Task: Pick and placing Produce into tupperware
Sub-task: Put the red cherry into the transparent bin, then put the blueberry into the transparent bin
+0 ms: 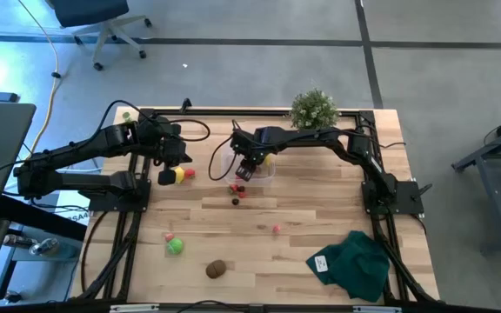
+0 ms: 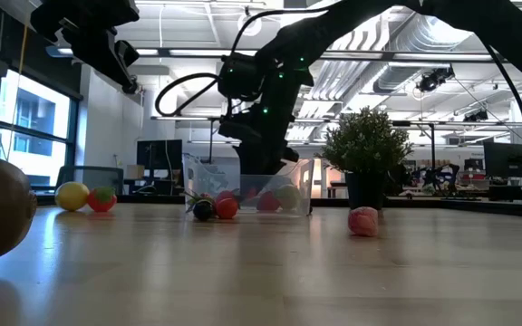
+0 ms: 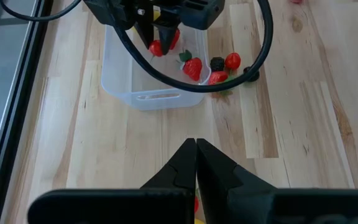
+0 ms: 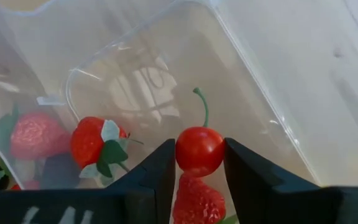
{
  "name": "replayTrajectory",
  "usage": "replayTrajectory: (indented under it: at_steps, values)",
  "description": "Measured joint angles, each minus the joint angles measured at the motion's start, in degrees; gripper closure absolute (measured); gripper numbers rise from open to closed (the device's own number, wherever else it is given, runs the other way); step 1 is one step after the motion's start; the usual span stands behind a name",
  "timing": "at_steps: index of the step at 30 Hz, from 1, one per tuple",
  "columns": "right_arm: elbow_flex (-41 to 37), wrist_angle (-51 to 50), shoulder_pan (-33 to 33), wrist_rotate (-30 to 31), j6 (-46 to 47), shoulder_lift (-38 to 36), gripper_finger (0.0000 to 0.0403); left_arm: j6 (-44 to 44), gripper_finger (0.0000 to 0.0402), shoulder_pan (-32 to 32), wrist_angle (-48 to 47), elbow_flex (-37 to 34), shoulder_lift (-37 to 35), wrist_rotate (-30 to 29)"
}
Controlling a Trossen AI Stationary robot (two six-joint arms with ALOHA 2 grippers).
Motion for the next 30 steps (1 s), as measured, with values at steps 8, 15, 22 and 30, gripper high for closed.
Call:
replayTrajectory:
  at_steps: [8,15,22,30]
  values:
    - [0.0,1.2,0.0,0.1,-1.5,0.0,0.0245,0.0,0.0399,0.0,0.0,0.0,0.0,0.0]
    - [-0.1,1.6,0.0,-1.6,-3.3,-0.9,0.0245,0.0,0.0399,0.0,0.0,0.0,0.0,0.0]
    - [-0.1,5.6,0.6,-3.5,-8.5,-7.8,0.0267,0.0,0.0399,0.0,0.0,0.0,0.0,0.0]
    - [-11.0,17.8,1.2,-4.2,-12.2,-22.4,0.0279,0.0,0.0399,0.0,0.0,0.0,0.0,0.0]
